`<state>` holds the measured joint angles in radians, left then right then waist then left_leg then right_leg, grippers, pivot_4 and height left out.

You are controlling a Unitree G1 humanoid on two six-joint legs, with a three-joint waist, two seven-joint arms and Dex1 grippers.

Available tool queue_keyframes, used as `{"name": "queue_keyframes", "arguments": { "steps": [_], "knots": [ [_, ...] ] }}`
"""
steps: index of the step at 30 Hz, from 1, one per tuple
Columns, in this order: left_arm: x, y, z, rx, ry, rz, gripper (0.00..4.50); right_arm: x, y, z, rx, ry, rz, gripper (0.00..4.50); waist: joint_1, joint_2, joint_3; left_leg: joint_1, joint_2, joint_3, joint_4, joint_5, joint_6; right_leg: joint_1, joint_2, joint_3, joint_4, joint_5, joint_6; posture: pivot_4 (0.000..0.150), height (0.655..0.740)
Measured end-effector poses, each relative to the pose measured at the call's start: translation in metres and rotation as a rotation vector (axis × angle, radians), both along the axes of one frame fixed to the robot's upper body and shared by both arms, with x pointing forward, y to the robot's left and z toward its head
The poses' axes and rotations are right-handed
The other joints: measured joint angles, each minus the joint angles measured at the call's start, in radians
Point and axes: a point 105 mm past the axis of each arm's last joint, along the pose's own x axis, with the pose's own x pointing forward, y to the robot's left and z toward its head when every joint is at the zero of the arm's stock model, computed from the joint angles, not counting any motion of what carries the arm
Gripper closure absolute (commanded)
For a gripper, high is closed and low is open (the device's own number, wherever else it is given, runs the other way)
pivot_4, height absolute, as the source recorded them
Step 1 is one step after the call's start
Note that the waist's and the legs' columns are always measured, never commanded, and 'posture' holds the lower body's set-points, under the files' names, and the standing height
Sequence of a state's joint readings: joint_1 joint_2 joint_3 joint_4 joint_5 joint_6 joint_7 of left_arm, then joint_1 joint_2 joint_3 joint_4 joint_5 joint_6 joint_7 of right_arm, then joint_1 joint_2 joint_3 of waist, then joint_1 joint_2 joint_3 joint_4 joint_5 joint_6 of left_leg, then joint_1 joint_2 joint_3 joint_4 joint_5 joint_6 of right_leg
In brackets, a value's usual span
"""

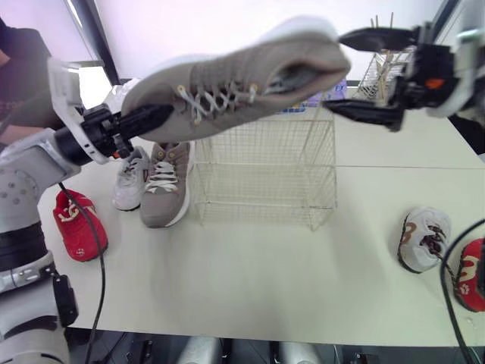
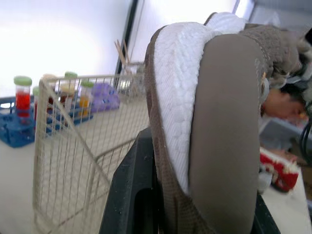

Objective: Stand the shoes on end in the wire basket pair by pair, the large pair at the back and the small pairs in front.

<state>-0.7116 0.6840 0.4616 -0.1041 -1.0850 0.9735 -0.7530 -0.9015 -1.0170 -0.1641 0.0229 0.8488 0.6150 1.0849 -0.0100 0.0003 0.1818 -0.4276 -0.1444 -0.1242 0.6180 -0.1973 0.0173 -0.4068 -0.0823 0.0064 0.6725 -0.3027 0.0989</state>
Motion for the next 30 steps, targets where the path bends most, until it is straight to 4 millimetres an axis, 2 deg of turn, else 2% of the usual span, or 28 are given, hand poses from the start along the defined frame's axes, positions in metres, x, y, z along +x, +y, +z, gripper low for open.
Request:
{"name": "queue_keyframes", "arguments": {
  "steps": [2, 5, 10, 12, 16, 23, 30],
  "knots": [
    [-0.005, -0.002, 0.006, -0.055, -0.019, -0.004, 4.04, 0.001, -0.009, -0.010, 0.135, 0.155, 0.012, 0.03, -0.002, 0.000, 0.000, 0.000, 0.000, 0.001, 0.001, 0.000, 0.000, 0.000, 0.000, 0.000, 0.000, 0.000, 0.000, 0.150, 0.7400],
    [-0.007, -0.011, 0.009, -0.115, -0.015, -0.025, 4.04, 0.002, -0.008, -0.020, 0.308, 0.285, 0.048, 0.03, -0.007, 0.000, 0.000, 0.001, 0.000, 0.002, 0.002, 0.000, 0.000, 0.000, 0.000, 0.001, 0.003, 0.000, 0.000, 0.150, 0.7400],
    [-0.006, -0.021, 0.004, -0.187, 0.025, -0.031, 4.04, 0.006, 0.036, -0.030, 0.521, 0.364, 0.185, 0.03, -0.009, 0.000, 0.000, 0.001, 0.002, 0.006, 0.006, 0.000, 0.000, -0.003, 0.000, 0.004, 0.010, 0.000, 0.000, 0.150, 0.7400],
    [-0.005, -0.024, 0.001, -0.198, 0.039, -0.031, 4.04, 0.007, 0.053, -0.025, 0.564, 0.371, 0.230, 0.03, -0.005, 0.000, 0.000, 0.001, 0.001, 0.007, 0.008, 0.000, 0.000, -0.002, 0.000, 0.005, 0.010, 0.000, 0.000, 0.150, 0.7400],
    [-0.005, -0.025, -0.001, -0.217, 0.052, -0.029, 4.04, 0.003, 0.070, -0.002, 0.627, 0.313, 0.305, 0.03, 0.000, 0.000, 0.000, 0.000, 0.001, 0.007, 0.011, 0.000, 0.000, -0.001, 0.000, 0.005, 0.010, 0.000, 0.000, 0.150, 0.7400],
    [-0.004, -0.021, -0.001, -0.266, 0.051, -0.005, 4.04, 0.011, 0.083, 0.009, 0.684, 0.289, 0.333, 0.03, -0.005, -0.002, -0.001, 0.000, 0.001, 0.008, 0.010, 0.000, 0.000, -0.002, 0.001, 0.006, 0.010, 0.000, 0.000, 0.150, 0.7400],
    [-0.009, -0.027, 0.000, -0.324, 0.057, -0.010, 4.04, 0.022, 0.096, 0.017, 0.673, 0.244, 0.307, 0.03, -0.006, -0.002, -0.001, 0.000, 0.001, 0.009, 0.010, 0.000, 0.000, -0.002, 0.001, 0.006, 0.011, 0.000, 0.000, 0.150, 0.7400]
  ]
}}
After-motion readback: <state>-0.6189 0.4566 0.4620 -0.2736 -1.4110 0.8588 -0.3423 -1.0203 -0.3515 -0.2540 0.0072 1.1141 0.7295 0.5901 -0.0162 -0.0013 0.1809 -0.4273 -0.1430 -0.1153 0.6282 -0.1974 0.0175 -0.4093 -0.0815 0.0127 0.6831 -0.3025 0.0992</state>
